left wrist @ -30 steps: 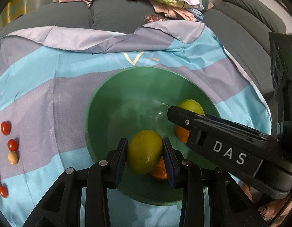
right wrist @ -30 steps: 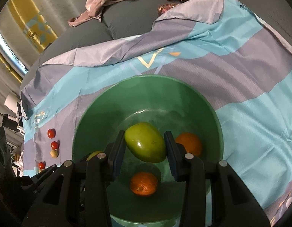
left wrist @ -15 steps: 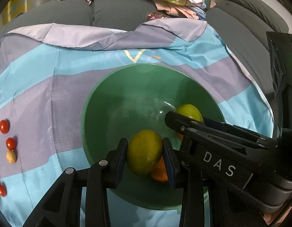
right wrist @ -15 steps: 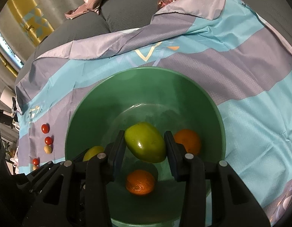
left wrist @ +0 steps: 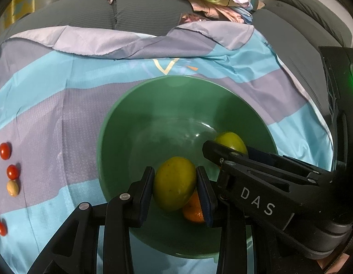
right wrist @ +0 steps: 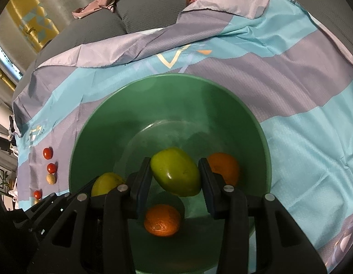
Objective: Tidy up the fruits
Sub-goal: 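Open both tools and move them back toward the cloth, then grasp a red tomato with the left tool while the right tool grasps another red tomato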
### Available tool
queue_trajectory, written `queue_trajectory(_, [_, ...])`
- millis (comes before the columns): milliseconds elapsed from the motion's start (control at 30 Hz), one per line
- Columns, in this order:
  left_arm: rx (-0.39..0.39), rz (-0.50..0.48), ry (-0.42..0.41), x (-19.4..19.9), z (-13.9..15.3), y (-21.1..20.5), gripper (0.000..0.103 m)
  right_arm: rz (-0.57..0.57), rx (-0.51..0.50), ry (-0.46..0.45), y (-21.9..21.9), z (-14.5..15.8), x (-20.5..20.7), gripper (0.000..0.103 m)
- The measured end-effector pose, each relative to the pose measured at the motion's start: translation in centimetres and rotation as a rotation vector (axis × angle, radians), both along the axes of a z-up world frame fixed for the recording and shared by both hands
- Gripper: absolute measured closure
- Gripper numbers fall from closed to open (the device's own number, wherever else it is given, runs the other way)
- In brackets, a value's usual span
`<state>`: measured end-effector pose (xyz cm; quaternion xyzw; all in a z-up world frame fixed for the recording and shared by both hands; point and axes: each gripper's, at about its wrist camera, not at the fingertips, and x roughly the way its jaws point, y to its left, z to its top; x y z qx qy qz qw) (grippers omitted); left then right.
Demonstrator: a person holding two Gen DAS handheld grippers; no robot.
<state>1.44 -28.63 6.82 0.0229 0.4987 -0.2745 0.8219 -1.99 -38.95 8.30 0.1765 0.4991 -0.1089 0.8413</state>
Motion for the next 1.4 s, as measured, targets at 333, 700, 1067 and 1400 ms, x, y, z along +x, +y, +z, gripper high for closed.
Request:
queue_trajectory(333, [-0.011, -0.009, 0.002, 0.0, 0.0, 0.2, 0.065, -0.011, -0.013, 0.002, 0.2, 0.2, -0.2, 0.057])
queue_trajectory(700, [-0.104, 0.004, -0.013, -1.4, 3.5, 4.6, 0.059, 0.019, -0.027, -0.092, 2.1, 2.8, -0.8, 0.045])
queue_trajectory(1067, [-0.029, 0.309, -0.028, -1.1, 4.4, 20.0, 0.058, 0.200, -0.075, -0.168, 8.6, 4.9, 0.1, 0.045])
queue_trajectory(1400, [-0.010, 0.565, 0.013, 1.7, 1.3, 32.7, 0.058, 0.462, 0.075, -0.106, 18.7, 3.5, 4.0, 0.045])
